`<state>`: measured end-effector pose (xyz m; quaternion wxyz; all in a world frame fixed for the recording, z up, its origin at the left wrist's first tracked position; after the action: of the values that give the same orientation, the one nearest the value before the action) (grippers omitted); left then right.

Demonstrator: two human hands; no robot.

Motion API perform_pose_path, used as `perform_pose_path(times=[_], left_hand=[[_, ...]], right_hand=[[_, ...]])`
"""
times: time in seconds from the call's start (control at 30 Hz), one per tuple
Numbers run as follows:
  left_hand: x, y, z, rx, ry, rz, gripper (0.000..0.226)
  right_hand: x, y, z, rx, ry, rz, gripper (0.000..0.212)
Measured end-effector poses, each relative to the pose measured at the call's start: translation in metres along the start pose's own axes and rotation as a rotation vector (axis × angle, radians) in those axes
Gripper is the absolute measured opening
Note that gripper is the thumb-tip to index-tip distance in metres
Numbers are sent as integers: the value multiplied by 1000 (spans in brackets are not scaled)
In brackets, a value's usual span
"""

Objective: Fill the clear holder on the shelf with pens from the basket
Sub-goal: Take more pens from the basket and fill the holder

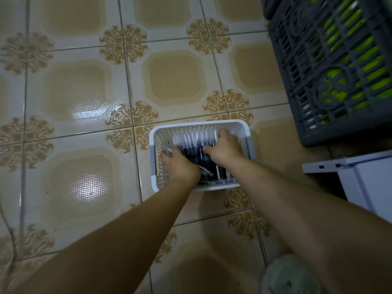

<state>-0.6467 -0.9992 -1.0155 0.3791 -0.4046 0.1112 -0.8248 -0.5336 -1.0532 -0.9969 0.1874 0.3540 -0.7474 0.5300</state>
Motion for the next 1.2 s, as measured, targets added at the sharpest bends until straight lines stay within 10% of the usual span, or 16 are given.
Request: perform_pose_path(times=[0.7,0.97,1.2], left_hand=[[3,-2,9,-38,100,-24,61],[-1,-1,1,264,-57,6,114],[1,1,6,333,-18,-9,54]], right_hand=[[1,-1,3,-77,-23,7,54],[2,-1,0,-141,-32,-13,42],[4,-2,1,-178,-32,-9,42]])
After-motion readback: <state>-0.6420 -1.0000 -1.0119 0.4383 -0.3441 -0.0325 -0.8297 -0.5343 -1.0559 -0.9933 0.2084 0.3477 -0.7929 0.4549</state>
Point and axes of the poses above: each hand's wrist, its own x-axis away from the middle knuckle, its own y-axis out of the palm, z = x × y, the point moved 1 cm from there along -x, towards the middle knuckle, and after that the axes turned 3 degrees about y, right-handed, at the moved point
